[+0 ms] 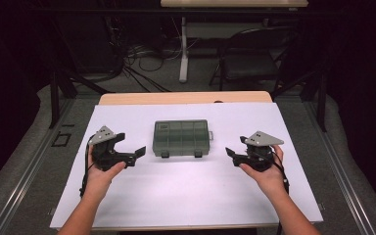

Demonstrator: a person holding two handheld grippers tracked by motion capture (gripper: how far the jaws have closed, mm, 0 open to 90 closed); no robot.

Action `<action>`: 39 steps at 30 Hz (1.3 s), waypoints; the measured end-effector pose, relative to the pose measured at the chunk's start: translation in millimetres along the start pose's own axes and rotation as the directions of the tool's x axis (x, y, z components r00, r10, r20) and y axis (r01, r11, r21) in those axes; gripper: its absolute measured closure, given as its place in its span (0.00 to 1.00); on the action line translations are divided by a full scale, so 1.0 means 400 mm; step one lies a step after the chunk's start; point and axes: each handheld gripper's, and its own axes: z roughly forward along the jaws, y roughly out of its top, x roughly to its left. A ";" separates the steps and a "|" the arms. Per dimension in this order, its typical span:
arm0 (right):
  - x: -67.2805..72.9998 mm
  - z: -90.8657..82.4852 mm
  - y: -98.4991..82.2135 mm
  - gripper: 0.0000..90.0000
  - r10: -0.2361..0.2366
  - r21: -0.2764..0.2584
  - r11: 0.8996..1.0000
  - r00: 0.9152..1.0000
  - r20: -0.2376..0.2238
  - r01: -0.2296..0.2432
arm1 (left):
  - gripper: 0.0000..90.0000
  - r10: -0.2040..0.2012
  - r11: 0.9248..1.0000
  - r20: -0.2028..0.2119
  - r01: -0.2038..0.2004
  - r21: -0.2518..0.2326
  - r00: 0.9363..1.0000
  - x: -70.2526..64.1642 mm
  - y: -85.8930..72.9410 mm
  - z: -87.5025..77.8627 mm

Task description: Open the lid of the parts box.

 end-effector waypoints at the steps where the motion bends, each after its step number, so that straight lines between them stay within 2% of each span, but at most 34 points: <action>1: 0.000 0.008 0.006 0.38 -0.001 0.003 1.000 1.000 -0.002 0.001 | 0.01 -0.002 1.000 0.002 0.002 0.000 1.000 0.002 0.005 0.006; 3: 0.001 0.027 0.015 0.42 0.006 -0.004 1.000 1.000 -0.019 -0.006 | 0.07 0.013 1.000 -0.020 -0.013 0.001 1.000 0.003 0.013 0.014; 4: 0.003 0.043 0.022 0.43 -0.009 -0.017 1.000 1.000 -0.016 0.009 | 0.16 0.022 1.000 -0.033 -0.022 -0.003 0.999 0.005 0.016 0.019; 8: 0.004 0.063 0.034 0.53 -0.011 -0.022 1.000 0.999 -0.041 0.010 | 0.22 0.022 1.000 -0.050 -0.023 -0.020 0.999 0.011 0.026 0.037; 11: 0.005 0.081 0.044 0.56 0.000 -0.047 0.999 0.999 -0.054 -0.002 | 0.36 0.018 1.000 -0.073 -0.019 -0.023 0.997 0.016 0.026 0.054; 14: 0.008 0.099 0.051 0.57 -0.008 -0.058 0.998 0.998 -0.056 0.005 | 0.39 -0.003 1.000 -0.071 0.003 -0.001 0.997 0.021 0.021 0.075; 16: 0.014 0.112 0.052 0.57 -0.019 -0.059 0.998 0.999 -0.051 0.016 | 0.41 0.001 1.000 -0.080 0.000 0.013 0.997 0.022 0.016 0.088; 20: 0.026 0.135 0.040 0.58 -0.022 -0.025 0.999 0.996 -0.081 0.021 | 0.47 0.002 1.000 -0.069 -0.002 0.009 0.998 0.021 0.003 0.108; 23: 0.033 0.146 0.030 0.59 -0.003 -0.024 1.000 0.993 -0.117 0.000 | 0.49 0.004 1.000 -0.054 -0.004 0.014 0.999 0.018 -0.007 0.117; 24: 0.034 0.147 0.028 0.58 -0.003 -0.018 1.000 0.990 -0.142 0.001 | 0.50 0.008 1.000 -0.043 -0.007 0.020 0.999 0.017 -0.011 0.120; 27: 0.048 0.153 0.018 0.55 -0.006 -0.011 1.000 0.992 -0.128 0.005 | 0.51 0.013 0.999 -0.009 -0.012 0.031 1.000 0.013 -0.026 0.131; 29: 0.055 0.161 0.009 0.56 -0.002 0.005 1.000 0.986 -0.164 0.002 | 0.51 0.007 0.999 -0.012 -0.007 0.036 1.000 0.008 -0.039 0.136; 30: 0.064 0.166 -0.002 0.56 -0.020 -0.005 1.000 0.989 -0.146 0.020 | 0.55 0.008 1.000 -0.004 -0.008 0.030 1.000 0.004 -0.046 0.140; 32: 0.068 0.166 -0.008 0.55 -0.015 0.011 1.000 0.991 -0.129 0.017 | 0.58 0.021 0.999 0.011 -0.021 0.046 1.000 -0.003 -0.058 0.147; 33: 0.071 0.168 -0.014 0.59 -0.012 -0.006 1.000 0.992 -0.124 0.011 | 0.60 0.024 0.999 0.010 -0.025 0.047 1.000 -0.006 -0.063 0.150; 34: 0.074 0.167 -0.019 0.62 -0.003 -0.016 1.000 0.990 -0.141 0.000 | 0.63 0.023 0.999 0.020 -0.024 0.048 1.000 -0.009 -0.069 0.152; 36: 0.080 0.167 -0.026 0.68 -0.011 -0.007 1.000 0.987 -0.159 0.010 | 0.72 0.016 0.998 0.031 -0.018 0.057 0.999 -0.014 -0.079 0.156; 39: 0.092 0.171 -0.038 0.75 -0.017 -0.017 1.000 0.988 -0.151 0.015 | 0.82 0.009 0.998 0.029 -0.011 0.068 1.000 -0.020 -0.092 0.159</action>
